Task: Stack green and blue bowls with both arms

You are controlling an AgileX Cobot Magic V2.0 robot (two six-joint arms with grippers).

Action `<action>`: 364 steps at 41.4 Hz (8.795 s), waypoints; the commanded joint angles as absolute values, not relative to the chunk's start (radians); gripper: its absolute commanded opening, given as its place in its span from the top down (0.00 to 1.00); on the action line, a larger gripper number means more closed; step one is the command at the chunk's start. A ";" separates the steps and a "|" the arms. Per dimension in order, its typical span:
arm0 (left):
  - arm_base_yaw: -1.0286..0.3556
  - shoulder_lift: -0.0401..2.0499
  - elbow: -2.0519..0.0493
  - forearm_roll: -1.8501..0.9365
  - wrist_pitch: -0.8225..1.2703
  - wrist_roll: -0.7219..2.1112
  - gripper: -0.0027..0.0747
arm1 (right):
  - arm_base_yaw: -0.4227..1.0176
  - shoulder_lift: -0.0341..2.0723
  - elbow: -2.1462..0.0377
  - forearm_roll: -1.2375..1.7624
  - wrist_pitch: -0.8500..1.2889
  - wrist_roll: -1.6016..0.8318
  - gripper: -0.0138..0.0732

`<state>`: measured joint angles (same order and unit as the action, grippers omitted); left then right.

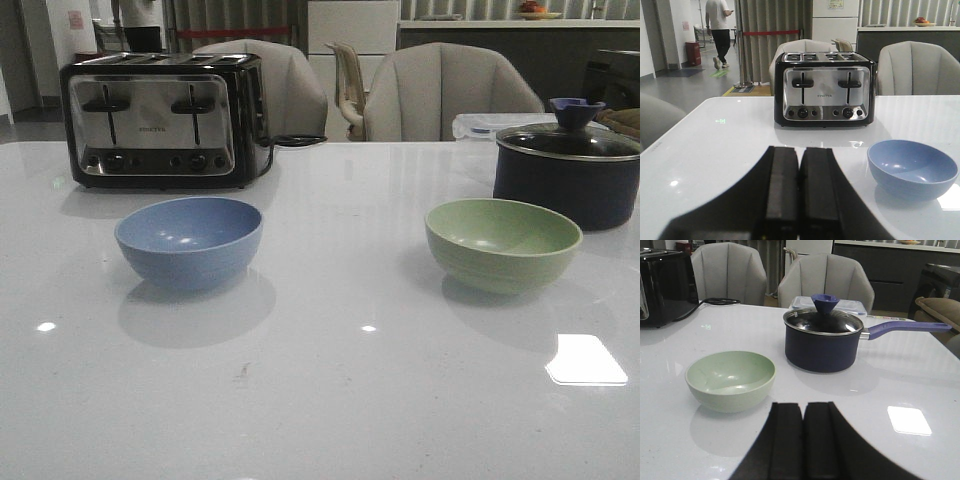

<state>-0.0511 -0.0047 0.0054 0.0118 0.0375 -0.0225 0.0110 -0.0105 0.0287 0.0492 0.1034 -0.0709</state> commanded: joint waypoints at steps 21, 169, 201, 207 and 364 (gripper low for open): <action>-0.059 -0.025 0.026 0.006 -0.051 -0.025 0.83 | 0.004 -0.031 0.026 0.046 0.009 -0.079 0.80; -0.315 0.560 -0.595 0.000 0.577 -0.023 0.21 | 0.006 1.329 -1.026 0.204 0.668 -0.080 0.25; -0.315 0.560 -0.595 0.000 0.577 -0.023 0.21 | 0.006 1.887 -1.353 0.264 0.660 -0.080 0.46; -0.315 0.560 -0.595 0.000 0.577 -0.023 0.21 | 0.006 1.887 -1.355 0.264 0.660 -0.080 0.61; -0.315 1.685 -1.349 0.000 0.673 -0.022 0.21 | 0.397 0.862 -0.777 0.170 0.758 -0.197 0.42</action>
<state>-0.3074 1.6580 -1.2692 0.0000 0.7117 -0.0225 0.3965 0.8689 -0.7523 0.1655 0.8040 -0.1876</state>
